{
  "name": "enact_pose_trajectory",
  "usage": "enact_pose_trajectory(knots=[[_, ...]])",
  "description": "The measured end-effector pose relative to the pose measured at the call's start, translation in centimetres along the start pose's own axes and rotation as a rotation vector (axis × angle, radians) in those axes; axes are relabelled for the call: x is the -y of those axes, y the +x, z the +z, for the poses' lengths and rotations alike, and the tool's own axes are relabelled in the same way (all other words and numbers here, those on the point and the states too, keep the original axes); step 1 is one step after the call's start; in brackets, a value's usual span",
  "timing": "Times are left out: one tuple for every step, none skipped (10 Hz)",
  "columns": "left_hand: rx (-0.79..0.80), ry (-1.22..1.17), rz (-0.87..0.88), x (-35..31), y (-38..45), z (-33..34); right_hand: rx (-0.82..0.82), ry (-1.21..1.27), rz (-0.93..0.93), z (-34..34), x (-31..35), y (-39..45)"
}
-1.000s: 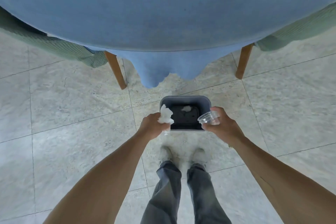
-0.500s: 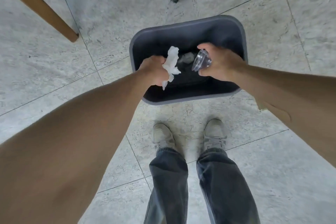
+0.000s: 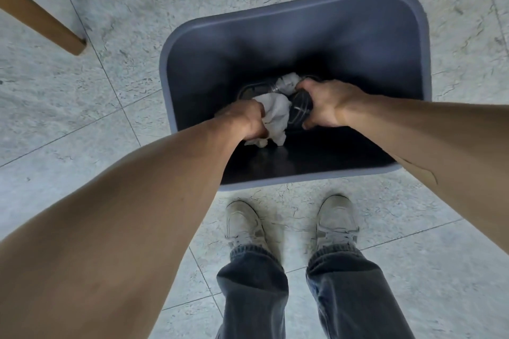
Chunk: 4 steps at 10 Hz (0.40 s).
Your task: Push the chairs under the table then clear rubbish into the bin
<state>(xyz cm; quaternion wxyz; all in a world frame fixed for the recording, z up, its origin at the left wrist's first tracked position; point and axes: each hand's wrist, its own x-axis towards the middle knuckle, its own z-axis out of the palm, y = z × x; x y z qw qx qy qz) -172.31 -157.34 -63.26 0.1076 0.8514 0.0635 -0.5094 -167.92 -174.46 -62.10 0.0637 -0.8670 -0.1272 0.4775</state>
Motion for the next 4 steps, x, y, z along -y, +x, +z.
enact_pose_trajectory(knots=[[0.001, 0.015, 0.006, 0.3, -0.8, 0.2, 0.032, -0.017, 0.006, -0.4, 0.3, -0.9], [-0.02, 0.009, 0.007, 0.1, -1.7, -0.1, 0.038, -0.015, 0.011, -1.3, 0.6, -2.4], [-0.055, 0.02, 0.019, -0.7, -4.4, -1.9, 0.034, -0.017, -0.01, -3.8, 1.2, -5.3], [-0.065, 0.029, 0.016, -1.3, -6.9, -3.5, 0.043, -0.02, 0.001, -5.8, 1.9, -7.7]])
